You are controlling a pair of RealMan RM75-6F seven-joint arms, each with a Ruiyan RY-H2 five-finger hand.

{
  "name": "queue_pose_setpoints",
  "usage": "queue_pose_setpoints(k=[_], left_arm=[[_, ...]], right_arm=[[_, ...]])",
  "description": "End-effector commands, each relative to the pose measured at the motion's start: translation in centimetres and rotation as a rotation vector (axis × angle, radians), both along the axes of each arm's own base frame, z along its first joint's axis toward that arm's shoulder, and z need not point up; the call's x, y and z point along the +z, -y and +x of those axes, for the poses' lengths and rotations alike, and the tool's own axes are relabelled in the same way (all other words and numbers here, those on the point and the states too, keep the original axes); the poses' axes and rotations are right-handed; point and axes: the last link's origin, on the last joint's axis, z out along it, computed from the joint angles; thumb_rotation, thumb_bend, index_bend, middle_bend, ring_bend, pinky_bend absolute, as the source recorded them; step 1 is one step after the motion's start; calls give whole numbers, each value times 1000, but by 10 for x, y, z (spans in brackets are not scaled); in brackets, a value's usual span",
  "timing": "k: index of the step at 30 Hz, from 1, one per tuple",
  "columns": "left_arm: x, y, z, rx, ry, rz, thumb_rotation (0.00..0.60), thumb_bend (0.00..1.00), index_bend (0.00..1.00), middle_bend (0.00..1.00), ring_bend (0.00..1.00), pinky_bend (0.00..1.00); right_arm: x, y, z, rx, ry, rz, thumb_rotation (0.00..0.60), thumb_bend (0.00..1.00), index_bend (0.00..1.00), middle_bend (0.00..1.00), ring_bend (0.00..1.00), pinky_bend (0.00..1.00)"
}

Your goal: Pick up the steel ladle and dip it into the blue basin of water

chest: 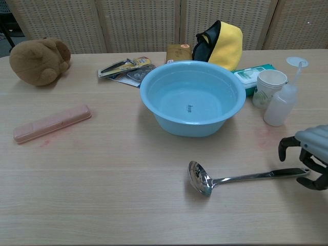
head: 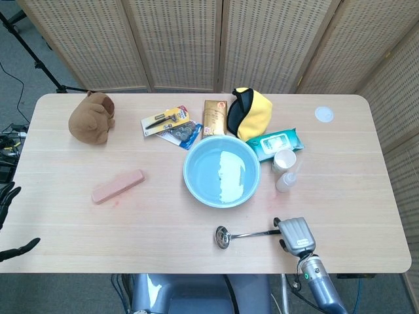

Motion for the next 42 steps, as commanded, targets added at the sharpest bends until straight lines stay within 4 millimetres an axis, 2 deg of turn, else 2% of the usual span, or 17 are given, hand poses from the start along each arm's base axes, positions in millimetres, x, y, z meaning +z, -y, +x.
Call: queue_pose_setpoints(k=[1, 10, 26, 32, 35, 42], left_arm=[[0, 1, 0, -1, 1, 1, 600, 19, 0, 0, 0, 0], [0, -1, -1, 4, 0, 0, 600, 20, 0, 0, 0, 0], [-1, -2, -2, 14, -1, -1, 600, 20, 0, 0, 0, 0], [0, -3, -2, 15, -1, -1, 600, 19, 0, 0, 0, 0], [-1, -2, -2, 15, -2, -2, 600, 19, 0, 0, 0, 0], [-1, -2, -2, 16, -2, -1, 600, 20, 0, 0, 0, 0]], right_arm=[[-6, 3, -1, -12, -15, -12, 600, 363, 372, 862, 894, 1000], [-11, 3, -5, -30, -23, -28, 600, 363, 372, 862, 895, 1000], [-32, 5, -1, -36, -6, -21, 600, 363, 388, 862, 895, 1000], [-33, 6, -1, -37, -5, -20, 600, 367, 446, 866, 895, 1000], [-34, 7, -2, -41, -5, -15, 600, 435, 516, 868, 896, 1000], [-34, 7, -3, -49, 14, -11, 600, 832, 683, 877, 899, 1000]])
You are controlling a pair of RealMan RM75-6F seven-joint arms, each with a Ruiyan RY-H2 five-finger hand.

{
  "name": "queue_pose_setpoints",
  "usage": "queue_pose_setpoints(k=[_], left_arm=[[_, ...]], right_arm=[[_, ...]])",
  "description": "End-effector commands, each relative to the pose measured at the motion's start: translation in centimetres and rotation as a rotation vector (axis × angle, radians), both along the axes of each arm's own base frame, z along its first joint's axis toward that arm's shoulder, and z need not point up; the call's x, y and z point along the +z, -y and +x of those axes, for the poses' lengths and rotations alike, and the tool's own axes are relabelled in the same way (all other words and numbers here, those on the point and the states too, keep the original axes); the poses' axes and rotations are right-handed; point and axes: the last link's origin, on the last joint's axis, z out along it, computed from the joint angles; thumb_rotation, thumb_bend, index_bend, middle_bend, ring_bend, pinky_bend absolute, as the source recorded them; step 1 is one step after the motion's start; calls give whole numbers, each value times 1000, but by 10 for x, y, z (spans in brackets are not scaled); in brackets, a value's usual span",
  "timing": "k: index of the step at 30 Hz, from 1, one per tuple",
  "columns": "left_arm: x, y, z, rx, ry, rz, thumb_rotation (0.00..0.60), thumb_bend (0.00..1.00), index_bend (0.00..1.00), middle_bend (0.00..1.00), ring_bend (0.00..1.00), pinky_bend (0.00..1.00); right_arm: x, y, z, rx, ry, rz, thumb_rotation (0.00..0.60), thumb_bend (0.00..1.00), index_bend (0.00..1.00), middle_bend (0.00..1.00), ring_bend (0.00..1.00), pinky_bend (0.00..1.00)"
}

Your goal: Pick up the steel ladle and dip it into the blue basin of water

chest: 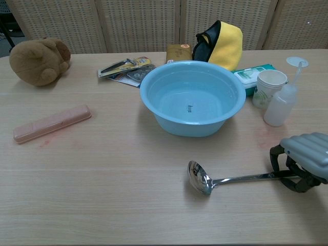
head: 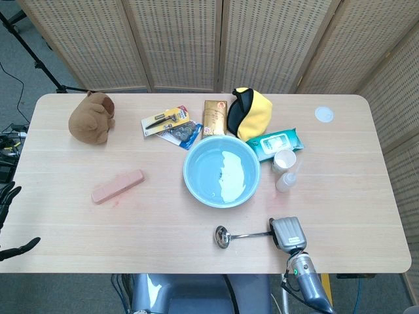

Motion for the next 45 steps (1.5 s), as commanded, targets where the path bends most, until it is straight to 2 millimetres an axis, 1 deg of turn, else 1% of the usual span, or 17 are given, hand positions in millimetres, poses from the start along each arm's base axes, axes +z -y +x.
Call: queue_pose_setpoints(k=[1, 3, 5, 11, 15, 21, 27, 31, 33, 36, 39, 40, 45], left_arm=[[0, 0, 0, 0, 0, -1, 600, 19, 0, 0, 0, 0], [0, 0, 0, 0, -1, -2, 600, 20, 0, 0, 0, 0], [0, 0, 0, 0, 0, -2, 600, 19, 0, 0, 0, 0], [0, 0, 0, -1, 1, -1, 600, 19, 0, 0, 0, 0], [0, 0, 0, -2, 0, -4, 600, 20, 0, 0, 0, 0], [-1, 1, 1, -3, 0, -3, 600, 20, 0, 0, 0, 0], [0, 0, 0, -1, 2, -2, 600, 19, 0, 0, 0, 0], [1, 0, 0, 1, 5, -2, 600, 19, 0, 0, 0, 0], [1, 0, 0, -1, 5, -3, 600, 20, 0, 0, 0, 0], [1, 0, 0, -2, 5, -5, 600, 20, 0, 0, 0, 0], [1, 0, 0, -2, 7, -5, 600, 19, 0, 0, 0, 0], [1, 0, -1, -1, 8, -5, 600, 20, 0, 0, 0, 0], [3, -2, -1, 7, 26, -8, 600, 20, 0, 0, 0, 0]], right_arm=[[1, 1, 0, -5, 16, -4, 600, 870, 693, 879, 900, 1000], [4, 2, 1, -12, 44, -12, 600, 964, 719, 884, 902, 1000], [9, 3, 4, -4, 73, -19, 600, 996, 735, 887, 903, 1000], [21, 2, 11, 22, 130, -19, 600, 1000, 752, 894, 905, 1000], [36, 2, 19, 46, 182, -28, 600, 1000, 775, 895, 905, 1000], [53, 4, 32, 59, 228, -42, 600, 1000, 777, 895, 906, 1000], [68, 5, 49, 80, 275, -56, 600, 1000, 777, 895, 906, 1000], [79, 7, 64, 107, 299, -74, 600, 1000, 778, 895, 906, 1000], [83, 12, 74, 131, 306, -92, 600, 1000, 777, 895, 906, 1000], [88, 26, 91, 160, 304, -128, 600, 1000, 777, 895, 906, 1000], [91, 46, 110, 191, 293, -177, 600, 1000, 779, 895, 906, 1000], [92, 56, 119, 206, 280, -201, 600, 1000, 779, 895, 906, 1000], [95, 91, 148, 241, 236, -289, 600, 1000, 781, 897, 909, 1000]])
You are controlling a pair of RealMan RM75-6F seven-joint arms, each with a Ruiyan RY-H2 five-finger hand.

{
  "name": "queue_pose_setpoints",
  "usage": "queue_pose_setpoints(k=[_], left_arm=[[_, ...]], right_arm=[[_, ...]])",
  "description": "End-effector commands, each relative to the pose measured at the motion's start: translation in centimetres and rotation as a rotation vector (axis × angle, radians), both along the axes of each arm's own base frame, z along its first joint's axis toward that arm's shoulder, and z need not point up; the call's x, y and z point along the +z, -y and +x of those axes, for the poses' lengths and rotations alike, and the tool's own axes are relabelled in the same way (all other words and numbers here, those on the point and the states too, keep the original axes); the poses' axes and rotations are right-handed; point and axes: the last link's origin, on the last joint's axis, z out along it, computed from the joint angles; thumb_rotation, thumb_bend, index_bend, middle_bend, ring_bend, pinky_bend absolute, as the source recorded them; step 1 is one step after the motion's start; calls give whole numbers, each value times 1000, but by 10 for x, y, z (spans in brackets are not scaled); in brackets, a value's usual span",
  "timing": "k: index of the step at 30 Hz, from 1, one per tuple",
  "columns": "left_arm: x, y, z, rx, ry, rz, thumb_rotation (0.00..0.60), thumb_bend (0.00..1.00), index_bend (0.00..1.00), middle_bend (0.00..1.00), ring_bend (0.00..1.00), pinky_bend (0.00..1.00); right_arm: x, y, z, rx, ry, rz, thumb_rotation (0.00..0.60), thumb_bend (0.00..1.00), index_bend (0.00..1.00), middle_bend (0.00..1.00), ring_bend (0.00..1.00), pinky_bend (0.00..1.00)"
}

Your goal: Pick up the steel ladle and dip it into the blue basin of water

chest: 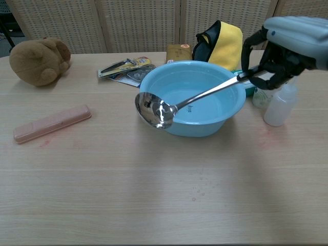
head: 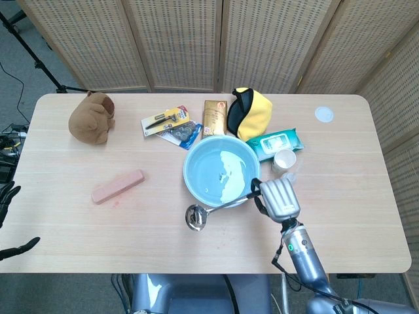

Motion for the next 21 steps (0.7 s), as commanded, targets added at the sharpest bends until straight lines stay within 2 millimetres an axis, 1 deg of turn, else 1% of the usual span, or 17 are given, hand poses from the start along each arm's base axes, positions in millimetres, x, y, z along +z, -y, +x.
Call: queue_pose_setpoints(k=[1, 4, 5, 8, 9, 10, 11, 14, 21], left_arm=[[2, -2, -1, 4, 7, 1, 600, 20, 0, 0, 0, 0], [4, -4, -2, 12, 13, 5, 600, 20, 0, 0, 0, 0], [4, -5, -3, 14, 8, 11, 600, 20, 0, 0, 0, 0], [5, -8, -3, 17, -17, 40, 600, 19, 0, 0, 0, 0], [4, -9, -3, 19, -18, 41, 600, 19, 0, 0, 0, 0], [3, -10, -3, 23, -20, 35, 600, 20, 0, 0, 0, 0], [2, -11, -3, 25, -20, 33, 600, 19, 0, 0, 0, 0], [2, -13, -4, 31, -17, 27, 600, 19, 0, 0, 0, 0], [2, -13, -4, 37, -17, 26, 600, 19, 0, 0, 0, 0]], right_arm=[[1, 30, 24, 12, -34, -86, 600, 1000, 781, 897, 909, 1000], [1, 51, 32, 5, -73, -144, 600, 1000, 783, 897, 908, 1000], [0, 60, 34, -6, -88, -169, 600, 1000, 784, 897, 909, 1000], [-5, 82, 33, -46, -138, -221, 600, 1000, 784, 900, 913, 1000], [-6, 86, 32, -54, -150, -234, 600, 1000, 785, 900, 913, 1000], [-9, 94, 29, -66, -191, -267, 600, 1000, 785, 901, 913, 1000], [-10, 97, 28, -69, -209, -279, 600, 1000, 785, 900, 913, 1000], [-19, 110, 15, -80, -289, -316, 600, 1000, 785, 900, 914, 1000], [-37, 120, -11, -88, -388, -348, 600, 1000, 787, 903, 914, 1000]])
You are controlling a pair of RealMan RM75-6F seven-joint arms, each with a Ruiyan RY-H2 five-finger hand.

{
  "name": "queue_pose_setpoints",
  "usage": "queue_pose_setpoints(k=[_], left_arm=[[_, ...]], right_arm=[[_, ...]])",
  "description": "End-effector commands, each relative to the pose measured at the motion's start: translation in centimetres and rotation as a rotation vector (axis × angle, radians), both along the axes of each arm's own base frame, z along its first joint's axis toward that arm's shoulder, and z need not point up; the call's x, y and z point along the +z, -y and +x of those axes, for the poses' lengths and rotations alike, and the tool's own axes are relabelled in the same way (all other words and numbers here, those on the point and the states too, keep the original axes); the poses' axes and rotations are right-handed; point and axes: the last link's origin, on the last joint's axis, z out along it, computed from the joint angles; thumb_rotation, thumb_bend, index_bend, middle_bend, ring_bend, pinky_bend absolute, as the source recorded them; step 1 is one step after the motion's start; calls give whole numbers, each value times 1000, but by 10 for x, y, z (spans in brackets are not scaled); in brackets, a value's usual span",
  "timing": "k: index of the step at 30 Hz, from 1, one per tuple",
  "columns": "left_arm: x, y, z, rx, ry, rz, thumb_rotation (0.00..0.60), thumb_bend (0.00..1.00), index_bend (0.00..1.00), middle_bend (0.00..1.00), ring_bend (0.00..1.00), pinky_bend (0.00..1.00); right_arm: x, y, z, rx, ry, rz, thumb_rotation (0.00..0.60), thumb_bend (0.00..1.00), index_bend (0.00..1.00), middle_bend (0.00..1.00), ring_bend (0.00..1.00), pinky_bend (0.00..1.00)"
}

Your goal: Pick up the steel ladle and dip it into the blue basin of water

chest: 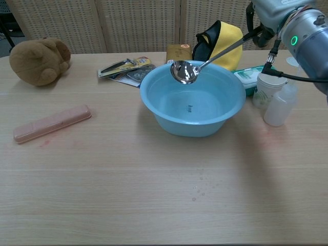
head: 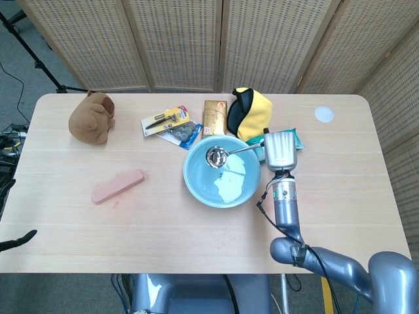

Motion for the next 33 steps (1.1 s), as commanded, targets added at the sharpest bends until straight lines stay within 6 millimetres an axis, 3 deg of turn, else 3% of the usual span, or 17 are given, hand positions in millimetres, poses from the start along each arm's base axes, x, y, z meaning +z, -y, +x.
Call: queue_pose_setpoints(k=[1, 5, 8, 16, 33], left_arm=[[0, 0, 0, 2, 4, 1, 600, 19, 0, 0, 0, 0], [2, -1, -3, 15, 10, 2, 600, 20, 0, 0, 0, 0], [2, -2, -5, 25, 13, 2, 600, 19, 0, 0, 0, 0], [3, -4, -7, 32, 16, 6, 600, 20, 0, 0, 0, 0], [0, -3, -4, 23, 11, -2, 600, 20, 0, 0, 0, 0]], right_arm=[[-19, 3, -10, 9, -70, -2, 600, 1000, 787, 904, 914, 1000], [-31, 8, -36, -1, -189, -25, 600, 1000, 787, 908, 921, 1000], [-35, 13, -41, 6, -216, -49, 600, 1000, 790, 915, 929, 1000], [-41, 20, -48, 40, -269, -61, 600, 1000, 792, 918, 932, 1000], [-54, -2, -44, 334, -501, -35, 600, 1000, 794, 927, 945, 1000]])
